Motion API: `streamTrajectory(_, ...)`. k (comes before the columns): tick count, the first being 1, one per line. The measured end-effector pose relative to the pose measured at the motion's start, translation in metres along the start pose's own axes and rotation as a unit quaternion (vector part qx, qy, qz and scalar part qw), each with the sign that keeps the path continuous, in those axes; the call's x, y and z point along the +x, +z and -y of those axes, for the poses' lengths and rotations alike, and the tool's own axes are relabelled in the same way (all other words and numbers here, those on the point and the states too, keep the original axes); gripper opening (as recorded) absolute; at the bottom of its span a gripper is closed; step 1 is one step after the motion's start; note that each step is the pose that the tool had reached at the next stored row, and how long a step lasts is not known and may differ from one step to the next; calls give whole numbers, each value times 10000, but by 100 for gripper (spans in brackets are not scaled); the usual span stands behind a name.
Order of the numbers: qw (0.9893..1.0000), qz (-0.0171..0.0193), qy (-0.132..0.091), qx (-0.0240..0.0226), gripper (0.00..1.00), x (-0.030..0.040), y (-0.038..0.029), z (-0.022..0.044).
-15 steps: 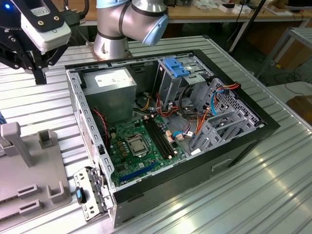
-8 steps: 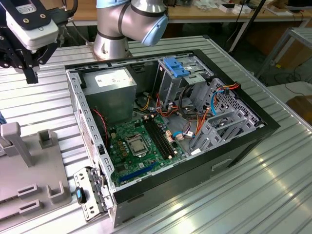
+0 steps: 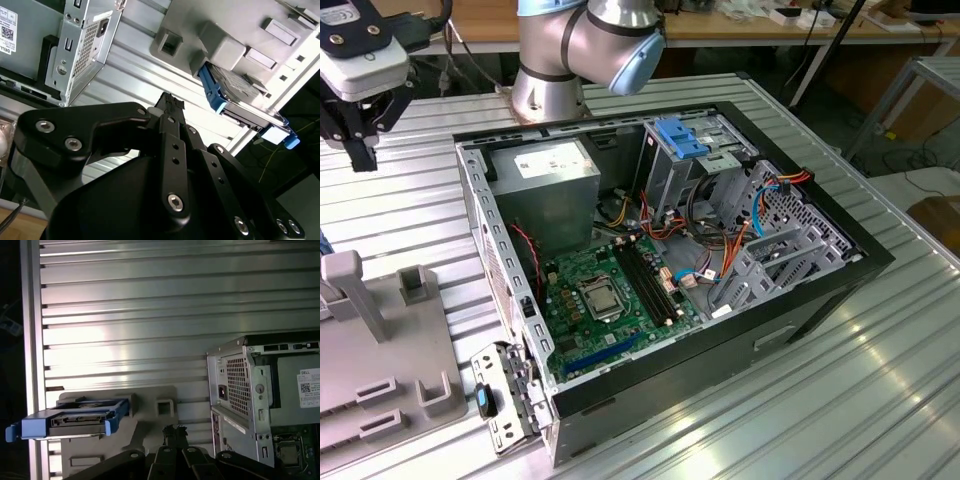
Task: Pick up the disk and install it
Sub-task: 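Reach for the disk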
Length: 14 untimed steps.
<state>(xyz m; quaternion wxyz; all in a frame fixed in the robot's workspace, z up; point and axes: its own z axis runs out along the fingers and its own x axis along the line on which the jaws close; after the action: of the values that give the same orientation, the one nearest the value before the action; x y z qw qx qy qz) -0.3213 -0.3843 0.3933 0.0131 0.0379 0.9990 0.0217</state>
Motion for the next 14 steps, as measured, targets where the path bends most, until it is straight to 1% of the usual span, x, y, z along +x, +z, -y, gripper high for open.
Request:
streamTrajectory(4,10000,0,0,0,11,129,-2,-14)
streamTrajectory(6,10000,0,0,0,11,229,-5,-11)
streamTrajectory(7,10000,0,0,0,11,306,-7,-8)
streamTrajectory(10,10000,0,-1,0,11,420,-10,-8)
streamTrajectory(11,10000,0,0,0,11,506,-12,-9)
streamTrajectory(14,10000,0,0,0,11,634,-16,-8)
